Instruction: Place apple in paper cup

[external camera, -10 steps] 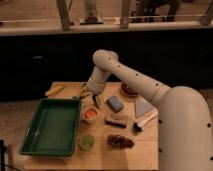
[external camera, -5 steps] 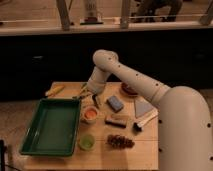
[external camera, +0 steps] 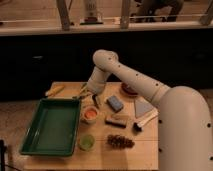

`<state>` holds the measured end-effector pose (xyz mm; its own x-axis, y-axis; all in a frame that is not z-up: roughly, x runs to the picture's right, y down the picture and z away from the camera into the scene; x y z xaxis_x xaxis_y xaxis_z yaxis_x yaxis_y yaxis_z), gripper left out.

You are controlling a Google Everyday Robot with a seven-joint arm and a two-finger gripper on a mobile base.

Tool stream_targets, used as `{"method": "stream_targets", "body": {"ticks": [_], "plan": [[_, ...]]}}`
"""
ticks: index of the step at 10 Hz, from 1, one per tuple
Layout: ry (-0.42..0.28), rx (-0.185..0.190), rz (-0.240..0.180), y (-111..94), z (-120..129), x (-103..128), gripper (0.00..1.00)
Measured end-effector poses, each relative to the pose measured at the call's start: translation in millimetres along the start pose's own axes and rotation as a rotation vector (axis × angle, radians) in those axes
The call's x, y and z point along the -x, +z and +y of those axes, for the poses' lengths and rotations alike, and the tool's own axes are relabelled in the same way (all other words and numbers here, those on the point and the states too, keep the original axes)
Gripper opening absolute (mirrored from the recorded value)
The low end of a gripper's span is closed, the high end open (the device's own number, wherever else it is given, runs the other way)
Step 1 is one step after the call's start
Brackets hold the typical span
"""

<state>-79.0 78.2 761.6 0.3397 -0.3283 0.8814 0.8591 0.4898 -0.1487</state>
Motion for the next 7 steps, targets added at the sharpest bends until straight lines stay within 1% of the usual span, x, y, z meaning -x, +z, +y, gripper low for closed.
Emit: {"method": "stream_targets", "body": {"ticks": [7], "plan": [[0.000, 0.000, -0.001, 0.4, 0.0, 0.0, 0.80]]}}
